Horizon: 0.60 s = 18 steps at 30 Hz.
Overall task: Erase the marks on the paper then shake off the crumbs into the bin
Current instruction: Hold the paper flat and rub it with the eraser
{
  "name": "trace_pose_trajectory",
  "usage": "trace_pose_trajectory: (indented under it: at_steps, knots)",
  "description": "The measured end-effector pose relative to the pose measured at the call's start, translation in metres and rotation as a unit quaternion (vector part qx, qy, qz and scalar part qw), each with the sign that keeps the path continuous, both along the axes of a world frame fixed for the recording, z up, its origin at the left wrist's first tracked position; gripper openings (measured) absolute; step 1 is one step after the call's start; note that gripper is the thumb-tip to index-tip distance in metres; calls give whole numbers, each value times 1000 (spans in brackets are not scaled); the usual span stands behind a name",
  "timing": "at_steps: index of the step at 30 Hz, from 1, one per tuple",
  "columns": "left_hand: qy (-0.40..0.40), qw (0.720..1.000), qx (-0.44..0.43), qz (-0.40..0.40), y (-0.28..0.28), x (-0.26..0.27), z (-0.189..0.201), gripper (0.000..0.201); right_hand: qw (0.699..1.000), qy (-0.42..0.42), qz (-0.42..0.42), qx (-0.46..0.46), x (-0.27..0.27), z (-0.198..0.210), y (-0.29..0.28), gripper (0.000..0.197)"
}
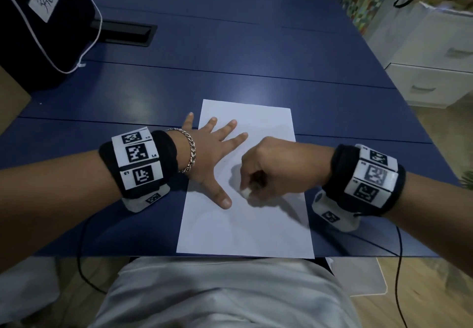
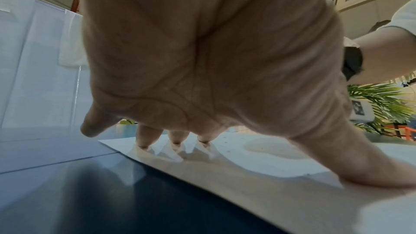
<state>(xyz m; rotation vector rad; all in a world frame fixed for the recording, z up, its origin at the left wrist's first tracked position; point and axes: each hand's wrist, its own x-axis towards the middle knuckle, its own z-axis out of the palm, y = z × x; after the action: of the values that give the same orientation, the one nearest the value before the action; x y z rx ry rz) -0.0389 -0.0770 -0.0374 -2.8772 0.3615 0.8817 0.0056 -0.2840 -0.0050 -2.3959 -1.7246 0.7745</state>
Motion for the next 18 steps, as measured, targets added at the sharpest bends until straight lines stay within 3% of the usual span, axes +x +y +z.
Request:
trace_pose_trajectory:
  at_steps: [5, 12, 18]
  knots:
    - [-4, 1000, -1, -2, 0, -1, 0, 158, 996, -38, -61, 57, 25, 5, 5, 8]
    - [-4, 1000, -9, -3, 2, -1, -3, 157, 1000, -5, -11, 29, -11, 4, -1, 10]
    - [-3, 999, -32, 0, 4, -2, -1, 159, 980, -48, -148, 126, 22, 19, -32, 19]
